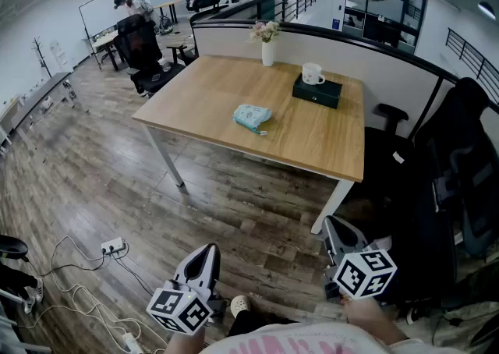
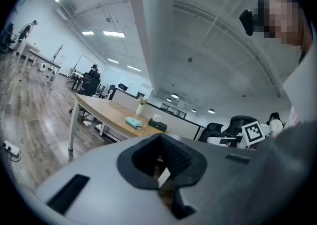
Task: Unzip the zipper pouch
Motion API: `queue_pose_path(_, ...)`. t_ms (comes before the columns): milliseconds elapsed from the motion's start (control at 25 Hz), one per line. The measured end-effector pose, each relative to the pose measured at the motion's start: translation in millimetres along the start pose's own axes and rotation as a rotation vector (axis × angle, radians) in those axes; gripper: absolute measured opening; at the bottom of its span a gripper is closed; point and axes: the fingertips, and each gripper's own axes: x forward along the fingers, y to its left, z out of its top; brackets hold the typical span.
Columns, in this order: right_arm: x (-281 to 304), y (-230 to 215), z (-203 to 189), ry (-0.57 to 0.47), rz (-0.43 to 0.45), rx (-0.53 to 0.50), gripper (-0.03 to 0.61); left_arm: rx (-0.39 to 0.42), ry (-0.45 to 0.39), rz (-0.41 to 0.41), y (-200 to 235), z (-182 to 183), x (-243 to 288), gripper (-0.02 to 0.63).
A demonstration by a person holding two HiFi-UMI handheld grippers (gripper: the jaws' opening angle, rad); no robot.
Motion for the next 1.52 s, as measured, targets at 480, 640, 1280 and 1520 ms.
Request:
queue_pose_path(480,24,12,15,-0.018,0.029,-0.029,-0.005,-0.004,-0.048,-0.015,9,23,14,0.000)
queue_pose_path(640,49,20,22,-0.030,0.023,-0.020,-0.005,0.004,-0.051,-0.029,28,41,27,0.000)
queue_pose_path(1280,151,55,32,-0.086,-0.038,0.062,-0.005,0.033,-0.054,-0.106,122,101,86,0.000)
queue_pose_path(1520,183,49,18,-0.016,-0.086,0.063,-0.005,0.030,-0.017,-0.146,136,95,106,0.000)
